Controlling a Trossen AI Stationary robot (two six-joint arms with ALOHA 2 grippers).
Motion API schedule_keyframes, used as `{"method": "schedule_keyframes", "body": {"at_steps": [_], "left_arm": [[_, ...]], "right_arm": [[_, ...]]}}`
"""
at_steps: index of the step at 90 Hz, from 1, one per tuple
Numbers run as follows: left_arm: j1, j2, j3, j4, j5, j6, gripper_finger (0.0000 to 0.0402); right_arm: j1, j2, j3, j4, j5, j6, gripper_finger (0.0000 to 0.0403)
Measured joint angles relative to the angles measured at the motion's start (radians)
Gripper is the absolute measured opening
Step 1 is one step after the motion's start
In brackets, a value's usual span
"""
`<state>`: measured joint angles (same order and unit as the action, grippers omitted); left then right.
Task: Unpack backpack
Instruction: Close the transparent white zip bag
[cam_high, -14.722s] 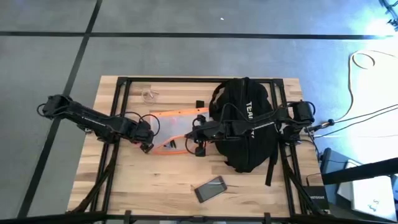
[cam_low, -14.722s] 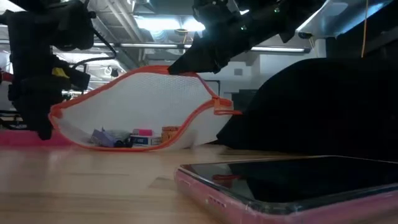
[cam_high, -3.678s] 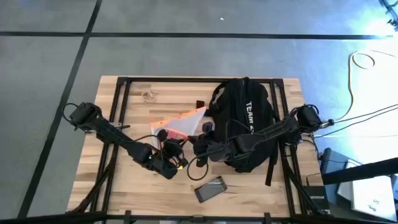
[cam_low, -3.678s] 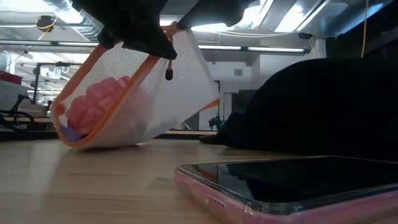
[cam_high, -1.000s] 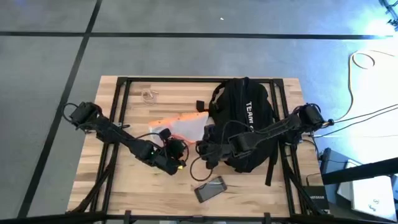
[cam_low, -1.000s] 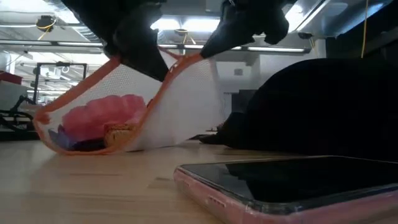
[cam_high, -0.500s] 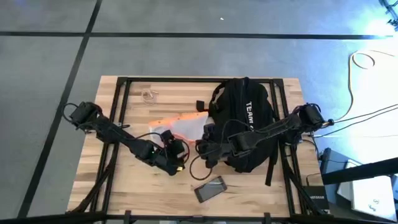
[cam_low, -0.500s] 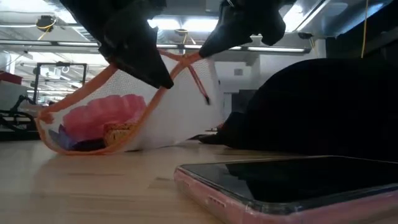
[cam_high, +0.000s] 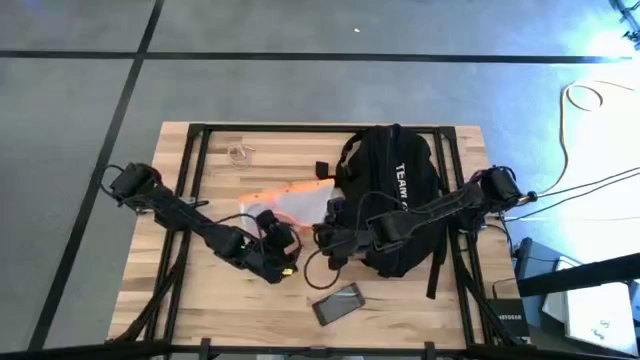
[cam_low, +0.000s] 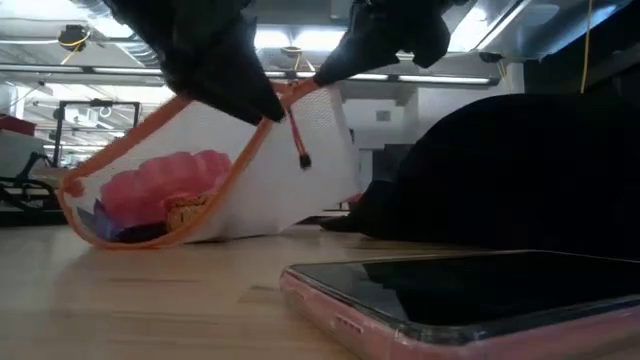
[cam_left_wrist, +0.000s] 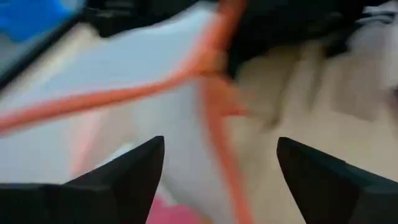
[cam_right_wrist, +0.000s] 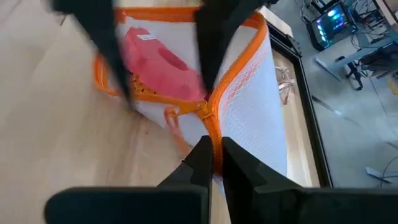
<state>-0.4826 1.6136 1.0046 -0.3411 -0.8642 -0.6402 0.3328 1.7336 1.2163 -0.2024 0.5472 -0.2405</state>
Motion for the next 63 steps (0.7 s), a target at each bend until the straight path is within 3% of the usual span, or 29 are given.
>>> {"method": "schedule_keyframes", "body": {"at_steps": [15,27,37,63], "left_arm": [[-0.076,-0.072,0.0,0.009,-0.14,-0.053,0.0296],[-0.171,-0.09,0.0,0.17,-0.19,0.125,0.0296],[-0.214,-0.077,0.001,0.258,-0.14,0.23,0.0296],[-0.161,0.03,0.0,0.312,-0.088,-0.028,0.0296]], "right_arm": [[-0.001,0.0,0.0,0.0,0.0,0.0,0.0003],[-0.008,0.0,0.0,0.022,0.0,0.003,0.0003],[-0.019,0.0,0.0,0.058,-0.001,0.005,0.0003],[-0.039,0.0,0.0,0.137,-0.017,-0.025,0.0003]]}}
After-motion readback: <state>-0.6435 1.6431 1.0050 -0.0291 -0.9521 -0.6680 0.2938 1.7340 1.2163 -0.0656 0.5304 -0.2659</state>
